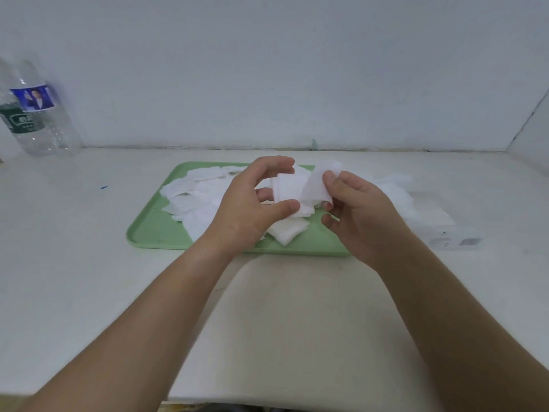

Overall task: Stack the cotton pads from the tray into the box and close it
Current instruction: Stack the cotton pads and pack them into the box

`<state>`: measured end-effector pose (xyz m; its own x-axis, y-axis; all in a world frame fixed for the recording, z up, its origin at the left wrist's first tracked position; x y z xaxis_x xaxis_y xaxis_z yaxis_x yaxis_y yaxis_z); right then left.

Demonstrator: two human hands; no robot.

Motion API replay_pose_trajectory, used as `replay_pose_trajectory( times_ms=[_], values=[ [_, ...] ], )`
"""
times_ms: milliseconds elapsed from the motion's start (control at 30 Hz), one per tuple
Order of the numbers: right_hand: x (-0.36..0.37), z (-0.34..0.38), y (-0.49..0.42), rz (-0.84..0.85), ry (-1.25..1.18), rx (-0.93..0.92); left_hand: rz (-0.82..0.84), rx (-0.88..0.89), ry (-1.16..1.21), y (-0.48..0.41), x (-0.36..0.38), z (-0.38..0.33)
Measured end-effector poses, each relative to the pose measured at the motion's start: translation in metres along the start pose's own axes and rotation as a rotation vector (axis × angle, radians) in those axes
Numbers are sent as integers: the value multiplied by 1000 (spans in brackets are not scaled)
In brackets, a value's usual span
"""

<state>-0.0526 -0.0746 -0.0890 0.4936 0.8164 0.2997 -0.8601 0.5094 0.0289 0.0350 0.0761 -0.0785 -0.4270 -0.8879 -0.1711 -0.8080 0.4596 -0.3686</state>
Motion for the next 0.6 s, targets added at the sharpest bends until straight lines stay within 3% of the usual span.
replay_pose_trajectory(
  times_ms=[200,367,600],
  values=[
    [7,-3,4,184,96,-16,37,-57,40,0,3,1],
    [3,-2,3,44,281,-68,55,-72,76,0,2,1],
    [2,-6,1,-1,196,6,53,-91,87,0,2,0]
  ],
)
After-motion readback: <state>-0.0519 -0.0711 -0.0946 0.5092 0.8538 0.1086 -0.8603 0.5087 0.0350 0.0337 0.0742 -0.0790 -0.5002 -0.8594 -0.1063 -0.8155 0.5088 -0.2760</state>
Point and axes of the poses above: each hand's wrist, its own y-axis away from the middle knuckle, its own x-axis out of the palm, z = x × y, the point moved 4 cm from there along -y, towards the middle knuckle, and after that the axes turned 8 degrees about -z, right-handed, at the moved point
